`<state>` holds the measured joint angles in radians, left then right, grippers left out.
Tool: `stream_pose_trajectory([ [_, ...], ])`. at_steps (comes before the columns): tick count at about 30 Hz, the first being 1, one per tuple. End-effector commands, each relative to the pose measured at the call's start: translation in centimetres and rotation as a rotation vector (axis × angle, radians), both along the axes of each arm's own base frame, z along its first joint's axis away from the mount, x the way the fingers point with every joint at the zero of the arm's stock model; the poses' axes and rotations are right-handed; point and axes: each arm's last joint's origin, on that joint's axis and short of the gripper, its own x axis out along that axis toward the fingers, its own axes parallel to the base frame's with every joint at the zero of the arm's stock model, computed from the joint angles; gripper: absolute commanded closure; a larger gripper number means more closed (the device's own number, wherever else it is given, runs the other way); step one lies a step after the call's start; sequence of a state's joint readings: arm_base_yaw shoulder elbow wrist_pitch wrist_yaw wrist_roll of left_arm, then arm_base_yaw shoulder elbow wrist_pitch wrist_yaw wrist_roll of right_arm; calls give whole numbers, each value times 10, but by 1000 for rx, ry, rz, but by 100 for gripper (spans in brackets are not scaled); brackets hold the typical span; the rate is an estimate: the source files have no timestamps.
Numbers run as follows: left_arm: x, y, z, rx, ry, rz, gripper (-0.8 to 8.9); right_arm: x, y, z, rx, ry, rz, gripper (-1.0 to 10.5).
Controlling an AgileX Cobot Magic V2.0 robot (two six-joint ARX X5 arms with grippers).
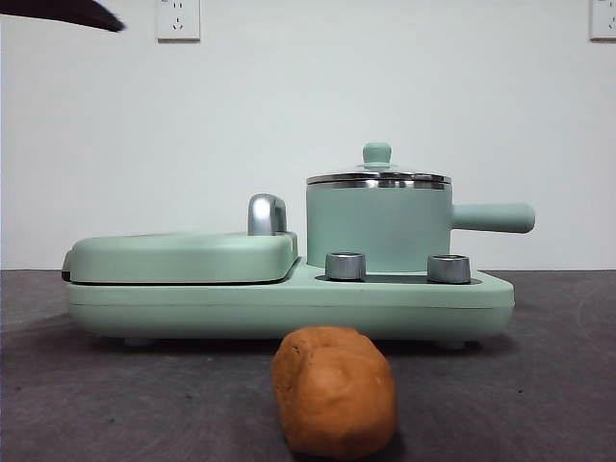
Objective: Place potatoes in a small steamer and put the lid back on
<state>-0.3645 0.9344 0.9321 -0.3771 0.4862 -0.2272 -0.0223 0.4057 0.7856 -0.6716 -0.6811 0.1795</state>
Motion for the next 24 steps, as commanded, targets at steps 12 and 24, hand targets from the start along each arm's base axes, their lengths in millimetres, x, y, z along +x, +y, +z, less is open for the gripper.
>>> stream_pose_trajectory([
  [12, 91, -83, 42, 58, -20, -146, 372, -1, 0, 5, -5, -20, 5, 513],
  [24, 147, -161, 25, 163, -3, -102, 375, -1, 0, 5, -5, -20, 5, 513],
])
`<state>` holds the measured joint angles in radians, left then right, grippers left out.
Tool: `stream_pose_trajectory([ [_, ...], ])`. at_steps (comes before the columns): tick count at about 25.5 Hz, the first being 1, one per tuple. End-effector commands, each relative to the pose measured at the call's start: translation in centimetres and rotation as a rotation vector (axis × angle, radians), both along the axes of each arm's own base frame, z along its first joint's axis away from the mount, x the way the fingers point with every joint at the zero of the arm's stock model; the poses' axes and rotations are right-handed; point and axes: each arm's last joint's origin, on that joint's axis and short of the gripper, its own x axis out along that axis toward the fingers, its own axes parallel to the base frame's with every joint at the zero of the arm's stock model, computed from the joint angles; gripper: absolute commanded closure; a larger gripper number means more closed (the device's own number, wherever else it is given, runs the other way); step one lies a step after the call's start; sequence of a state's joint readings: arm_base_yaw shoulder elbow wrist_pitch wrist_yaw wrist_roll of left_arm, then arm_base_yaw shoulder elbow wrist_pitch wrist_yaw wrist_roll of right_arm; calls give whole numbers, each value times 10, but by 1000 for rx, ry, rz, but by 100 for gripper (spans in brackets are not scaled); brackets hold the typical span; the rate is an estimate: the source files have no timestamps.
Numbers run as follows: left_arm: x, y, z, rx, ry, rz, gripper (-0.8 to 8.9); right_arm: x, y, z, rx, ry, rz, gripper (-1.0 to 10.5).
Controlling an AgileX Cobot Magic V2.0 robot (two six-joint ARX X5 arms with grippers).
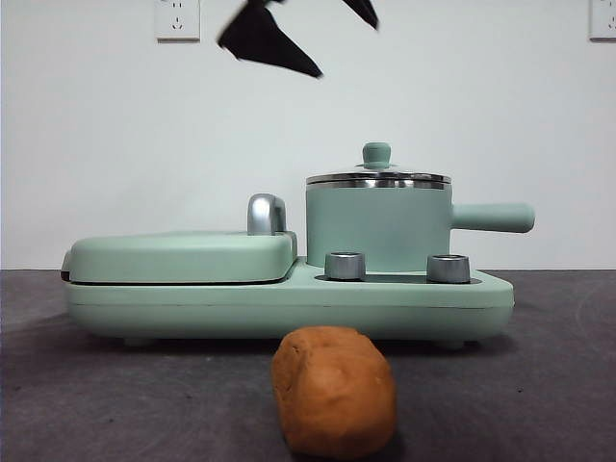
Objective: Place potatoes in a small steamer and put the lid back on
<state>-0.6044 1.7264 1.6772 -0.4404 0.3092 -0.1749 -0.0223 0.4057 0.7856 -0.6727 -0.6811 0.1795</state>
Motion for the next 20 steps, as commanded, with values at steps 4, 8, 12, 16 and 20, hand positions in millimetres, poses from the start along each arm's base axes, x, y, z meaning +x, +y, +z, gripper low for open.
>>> stream_pose_trajectory([
  [4, 15, -36, -19, 129, -107, -9, 376, -1, 0, 5, -5, -21, 5, 513],
  [8, 22, -50, -35, 179, -152, 6, 376, -1, 0, 5, -5, -21, 5, 513],
  [12, 31, -58, -46, 194, -195, 86, 377, -1, 0, 5, -5, -21, 5, 513],
  [16, 36, -60, -50, 181, -201, 98, 378, -1, 0, 5, -5, -21, 4, 513],
  [20, 36, -63, -54, 169, -189, 64, 383, -1, 0, 5, -5, -20, 4, 513],
])
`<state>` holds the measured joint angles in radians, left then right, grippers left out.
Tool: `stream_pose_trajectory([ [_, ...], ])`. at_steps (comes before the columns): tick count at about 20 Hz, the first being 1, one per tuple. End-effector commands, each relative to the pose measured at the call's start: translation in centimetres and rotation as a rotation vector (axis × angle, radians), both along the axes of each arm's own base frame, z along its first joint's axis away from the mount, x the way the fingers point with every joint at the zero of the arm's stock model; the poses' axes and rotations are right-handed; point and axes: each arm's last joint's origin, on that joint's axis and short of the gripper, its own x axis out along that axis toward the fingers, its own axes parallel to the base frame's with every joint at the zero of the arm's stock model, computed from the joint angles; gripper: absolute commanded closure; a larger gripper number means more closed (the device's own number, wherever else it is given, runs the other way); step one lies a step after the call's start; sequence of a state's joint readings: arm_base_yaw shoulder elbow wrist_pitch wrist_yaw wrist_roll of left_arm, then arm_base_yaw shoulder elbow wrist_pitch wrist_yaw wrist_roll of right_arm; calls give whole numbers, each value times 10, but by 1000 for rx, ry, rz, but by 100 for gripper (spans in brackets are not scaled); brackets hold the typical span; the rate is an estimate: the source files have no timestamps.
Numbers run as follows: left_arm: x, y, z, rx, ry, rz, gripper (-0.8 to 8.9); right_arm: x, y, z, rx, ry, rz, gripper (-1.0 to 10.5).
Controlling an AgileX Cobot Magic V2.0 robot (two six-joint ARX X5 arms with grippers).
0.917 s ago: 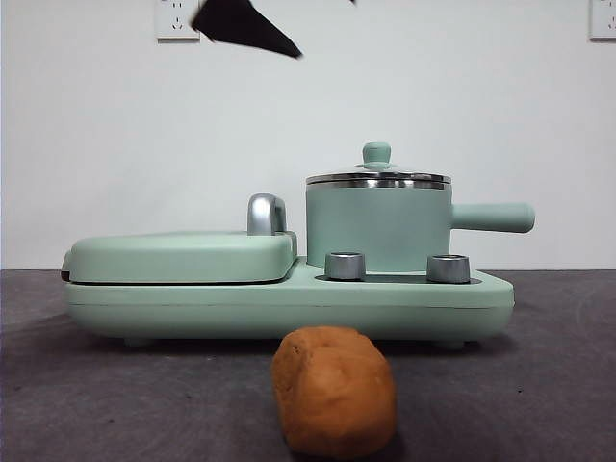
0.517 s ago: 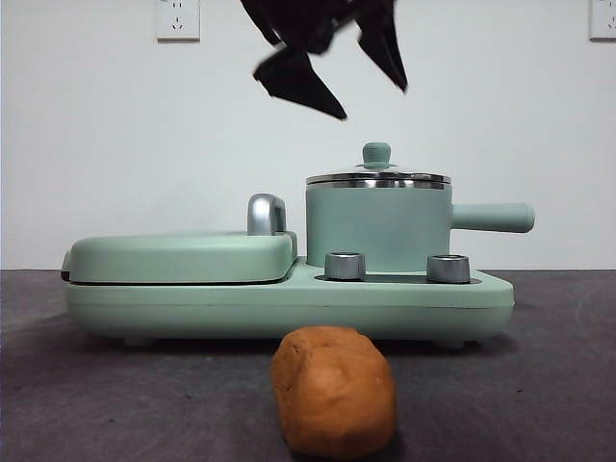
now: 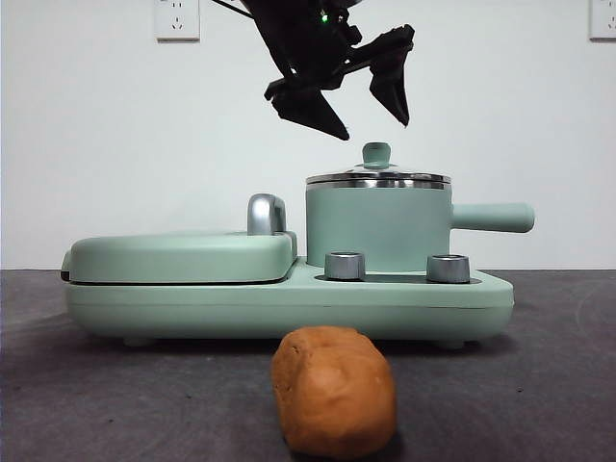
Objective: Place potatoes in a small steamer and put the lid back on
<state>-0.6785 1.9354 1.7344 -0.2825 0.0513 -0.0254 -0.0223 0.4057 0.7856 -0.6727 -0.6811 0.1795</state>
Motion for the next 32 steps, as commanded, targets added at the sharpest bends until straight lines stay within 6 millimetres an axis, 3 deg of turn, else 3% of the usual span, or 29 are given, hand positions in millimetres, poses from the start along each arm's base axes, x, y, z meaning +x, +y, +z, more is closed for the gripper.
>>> stream_pose_trajectory([
  [1, 4, -9, -3, -8, -9, -23, 386, -1, 0, 5, -5, -20, 5, 513],
  [8, 7, -12, -12, 1, 19, -44, 445, -1, 0, 5, -5, -20, 4, 513],
  [18, 11, -15, -28, 29, 55, -43, 447, -1, 0, 3, -6, -4, 2, 513],
  [23, 11, -16, -26, 19, 35, -45, 619, -1, 0, 3, -6, -3, 2, 513],
  [26, 12, -16, -26, 26, 22, -52, 645, -1, 0, 3, -5, 1, 2, 513],
  [30, 12, -16, -25, 37, 9, -60, 769, -2, 0, 2, -5, 14, 2, 513],
  [32, 12, -16, -25, 36, 8, -60, 769, -2, 0, 1, -4, 23, 2, 513],
])
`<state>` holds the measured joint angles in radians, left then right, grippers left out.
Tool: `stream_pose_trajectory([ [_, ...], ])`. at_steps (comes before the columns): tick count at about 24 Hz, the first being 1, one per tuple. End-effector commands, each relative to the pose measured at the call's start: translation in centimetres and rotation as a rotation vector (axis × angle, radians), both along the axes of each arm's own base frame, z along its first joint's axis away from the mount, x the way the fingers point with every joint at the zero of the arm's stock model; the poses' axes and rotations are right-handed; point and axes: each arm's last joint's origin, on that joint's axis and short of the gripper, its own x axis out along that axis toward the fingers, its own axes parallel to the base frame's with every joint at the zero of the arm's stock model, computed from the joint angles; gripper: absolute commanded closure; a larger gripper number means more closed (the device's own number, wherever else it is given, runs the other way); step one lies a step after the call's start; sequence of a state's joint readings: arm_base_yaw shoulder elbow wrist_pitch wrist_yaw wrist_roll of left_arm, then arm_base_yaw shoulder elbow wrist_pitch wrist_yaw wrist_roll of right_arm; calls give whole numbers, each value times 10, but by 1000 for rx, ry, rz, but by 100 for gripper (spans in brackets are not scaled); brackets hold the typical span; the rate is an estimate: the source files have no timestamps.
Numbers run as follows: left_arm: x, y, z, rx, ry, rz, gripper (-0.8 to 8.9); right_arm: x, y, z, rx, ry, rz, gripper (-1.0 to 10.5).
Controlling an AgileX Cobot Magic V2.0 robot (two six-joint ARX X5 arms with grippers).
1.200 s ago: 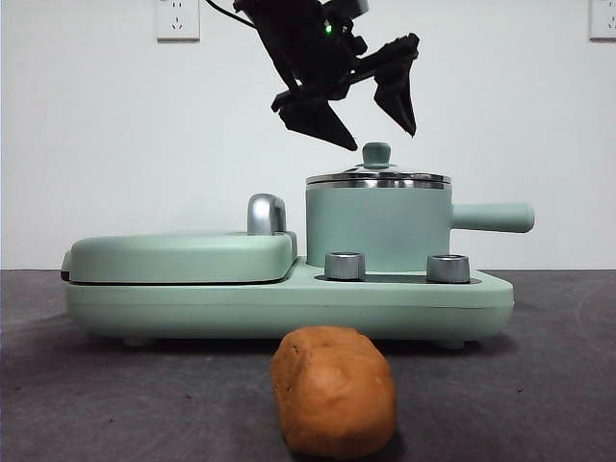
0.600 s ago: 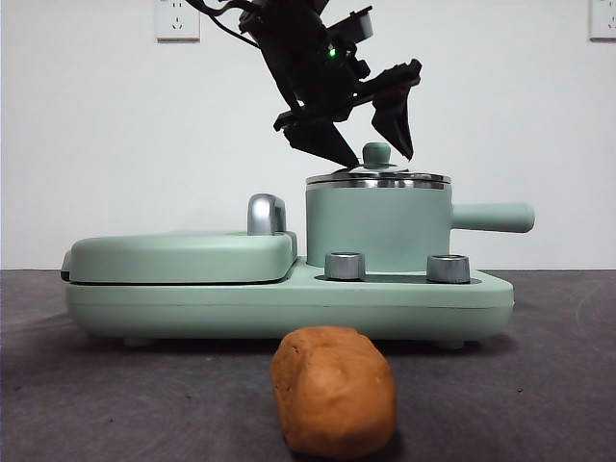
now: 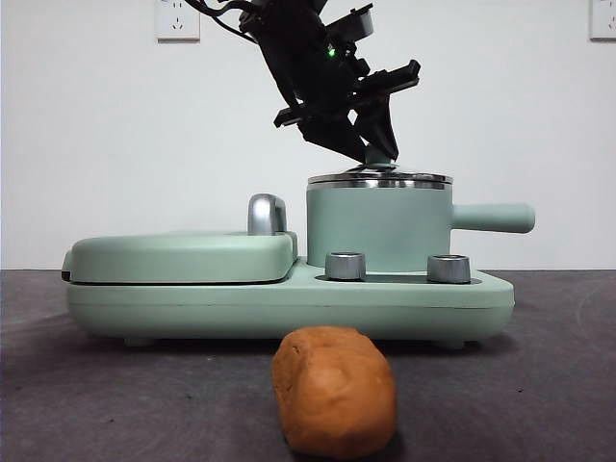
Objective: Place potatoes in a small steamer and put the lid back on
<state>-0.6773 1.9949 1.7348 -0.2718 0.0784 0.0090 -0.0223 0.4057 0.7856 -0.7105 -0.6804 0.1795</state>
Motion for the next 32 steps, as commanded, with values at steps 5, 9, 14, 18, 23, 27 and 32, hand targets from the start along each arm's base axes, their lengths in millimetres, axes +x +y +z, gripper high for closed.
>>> stream_pose_trajectory([
  [5, 0, -6, 28, -4, -5, -18, 769, 4, 0, 3, 10, 21, 5, 513],
  [9, -2, 0, 67, -13, -18, -11, 798, 19, 6, 0, 28, 104, 96, 513],
  [14, -5, 17, 103, -33, -43, 15, 799, 40, 25, -2, 5, 239, 182, 513],
  [18, -11, 45, 124, -27, -41, 56, 799, 58, 59, -14, -78, 377, 212, 513],
  [23, -15, 74, 141, -27, -41, 110, 799, 68, 99, -30, -146, 465, 209, 513],
  [27, -16, 96, 153, -38, -59, 156, 799, 72, 129, -47, -213, 540, 235, 513],
  [32, -16, 117, 162, -46, -70, 205, 799, 74, 160, -76, -311, 650, 233, 513],
])
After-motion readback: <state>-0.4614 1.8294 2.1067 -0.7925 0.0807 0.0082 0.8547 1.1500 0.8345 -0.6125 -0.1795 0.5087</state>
